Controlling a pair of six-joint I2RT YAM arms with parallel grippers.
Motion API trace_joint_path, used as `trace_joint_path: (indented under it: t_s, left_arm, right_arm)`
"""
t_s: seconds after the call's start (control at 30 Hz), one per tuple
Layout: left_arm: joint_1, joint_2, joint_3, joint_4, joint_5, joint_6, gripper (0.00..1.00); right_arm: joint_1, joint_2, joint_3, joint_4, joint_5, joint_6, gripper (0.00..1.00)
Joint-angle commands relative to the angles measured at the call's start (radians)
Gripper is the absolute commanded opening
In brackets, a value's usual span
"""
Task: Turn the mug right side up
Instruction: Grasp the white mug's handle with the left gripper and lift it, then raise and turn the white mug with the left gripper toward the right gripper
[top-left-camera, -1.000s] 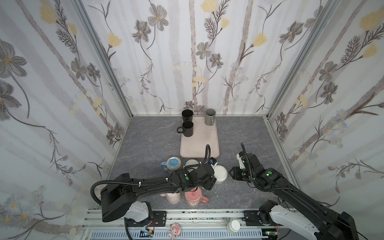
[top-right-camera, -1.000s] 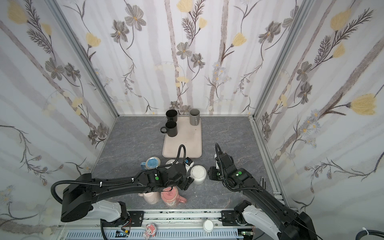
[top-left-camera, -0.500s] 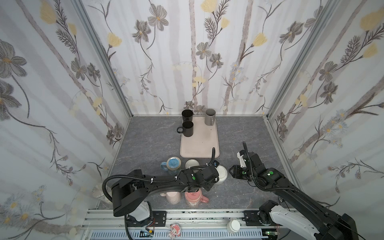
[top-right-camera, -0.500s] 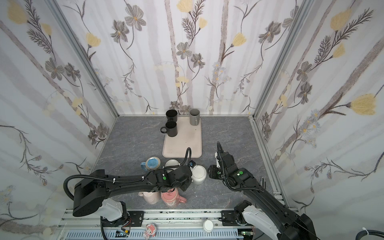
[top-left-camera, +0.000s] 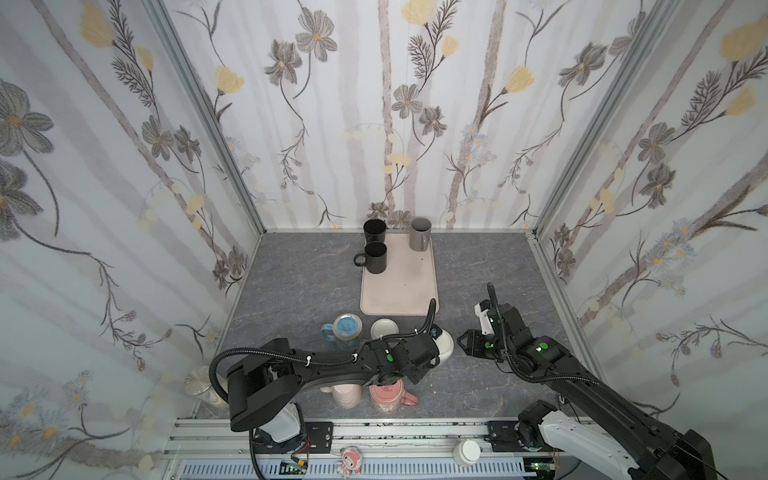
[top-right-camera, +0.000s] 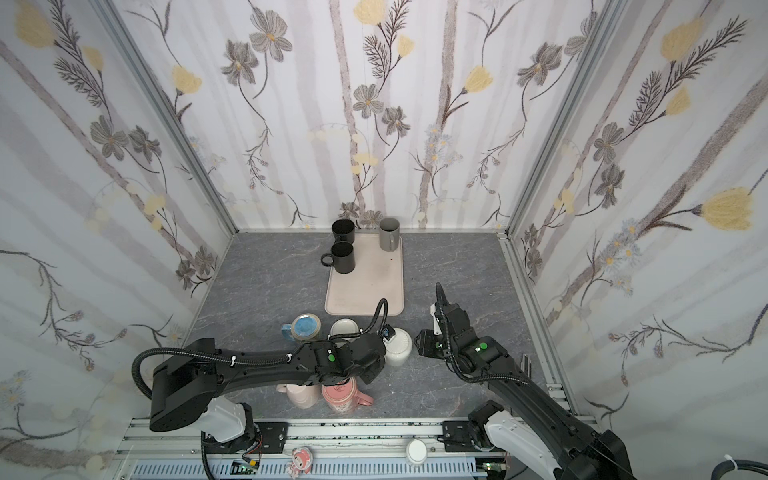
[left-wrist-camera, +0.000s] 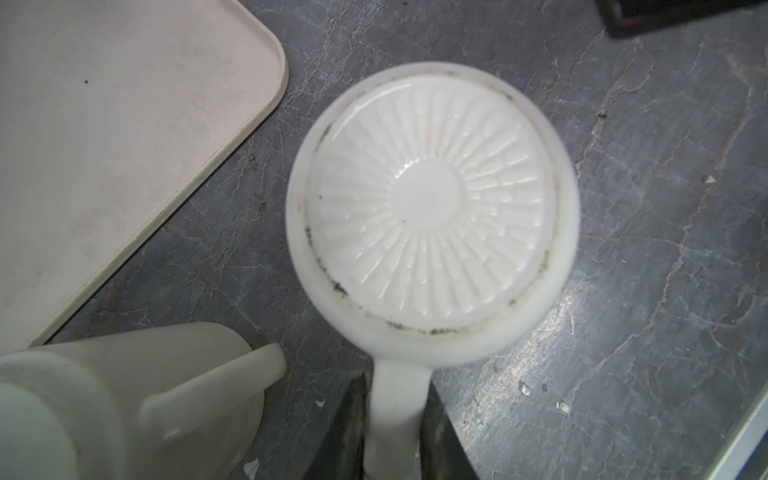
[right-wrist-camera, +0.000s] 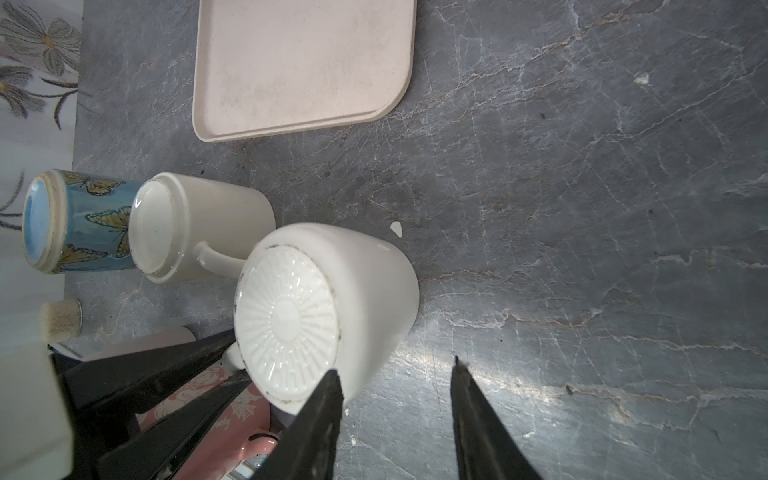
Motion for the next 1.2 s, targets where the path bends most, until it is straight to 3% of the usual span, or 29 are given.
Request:
trace_joint_path:
  t_s: [0.0, 0.2, 0.47, 0.73, 1.0, 1.17]
  left_arm:
    - [-0.009, -0.015, -0.014, 0.056, -0.045, 0.026, 0.16]
    - [-0.031, -0.018, -0.028, 0.1, -0.106, 0.037, 0.0]
    - [-0.035, -0.073, -0.081, 0.219, -0.166, 0.037, 0.0]
    - [-0.007, -0.22, -0.168, 0.389, -0.163, -0.004, 0.0]
    - [0.127, -0.463, -0.283, 0.562, -0.052, -0.119, 0.0]
    - [0.22, -0.605, -0.359, 0.695, 0.004, -0.164, 0.0]
  right_arm:
    - [-0.002, -0.006, -0.002, 0.021, -0.009, 0.003, 0.44]
    - [-0.004, -0.015, 0.006, 0.022, -0.004, 0.007, 0.44]
    - [-0.007, -0.052, 0.015, 0.04, 0.022, 0.02, 0.44]
    - [-0.006, -0.144, 0.006, 0.144, 0.015, 0.034, 0.45]
    - [-0.004, -0.24, -0.039, 0.387, -0.031, 0.051, 0.56]
    - [-0.001, -0.193, -0.096, 0.683, -0.125, 0.101, 0.68]
